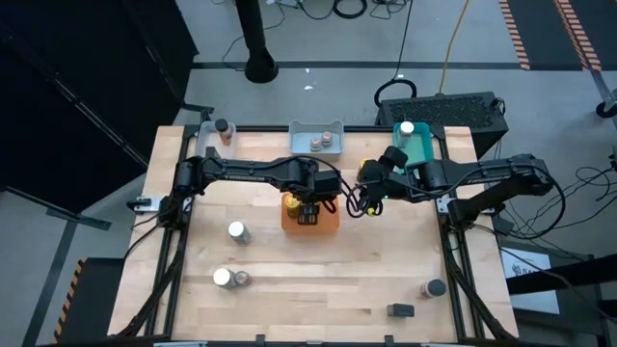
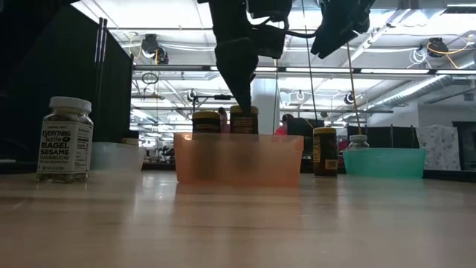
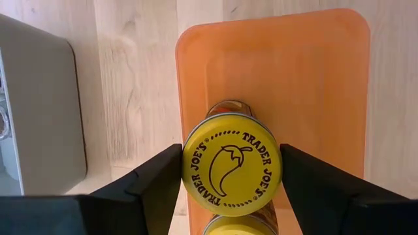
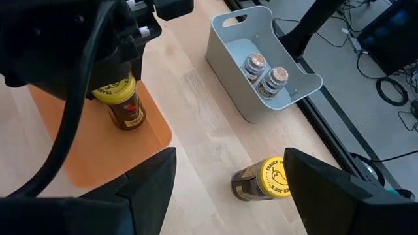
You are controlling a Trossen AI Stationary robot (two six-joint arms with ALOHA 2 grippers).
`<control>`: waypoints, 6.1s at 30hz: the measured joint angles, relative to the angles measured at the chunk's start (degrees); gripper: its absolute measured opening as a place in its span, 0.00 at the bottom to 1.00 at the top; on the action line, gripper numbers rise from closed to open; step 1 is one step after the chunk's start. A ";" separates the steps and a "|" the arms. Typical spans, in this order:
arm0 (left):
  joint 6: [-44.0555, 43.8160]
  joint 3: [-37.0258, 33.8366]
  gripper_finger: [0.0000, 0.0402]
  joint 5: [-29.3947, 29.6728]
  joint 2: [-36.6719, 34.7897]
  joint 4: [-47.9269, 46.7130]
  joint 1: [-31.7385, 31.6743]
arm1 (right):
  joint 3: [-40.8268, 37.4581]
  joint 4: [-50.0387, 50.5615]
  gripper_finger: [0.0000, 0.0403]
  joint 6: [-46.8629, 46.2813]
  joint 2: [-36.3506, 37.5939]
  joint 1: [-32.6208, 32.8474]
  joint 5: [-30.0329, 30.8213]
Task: Sort spices by type
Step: Put the bottom yellow seasoning bottle into the orange bin, then put the black seasoning can into the transparent bin
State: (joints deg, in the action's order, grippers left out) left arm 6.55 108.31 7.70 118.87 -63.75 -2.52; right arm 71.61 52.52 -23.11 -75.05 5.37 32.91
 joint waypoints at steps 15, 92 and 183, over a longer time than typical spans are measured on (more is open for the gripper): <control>1.70 0.00 0.62 0.02 0.00 -0.80 0.02 | -4.55 -2.92 0.66 1.59 -0.02 0.00 -0.09; -4.42 -33.31 0.75 9.19 -38.56 34.71 13.00 | -4.83 -2.83 0.66 0.20 0.31 1.53 2.10; -33.05 -47.85 0.75 43.82 -52.48 15.26 26.51 | -4.87 -2.65 0.53 -37.03 -27.78 43.94 -37.92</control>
State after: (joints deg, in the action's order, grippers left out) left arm -26.50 60.46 51.53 66.39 -48.49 23.99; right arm 66.74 49.87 -60.15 -102.83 49.30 -5.01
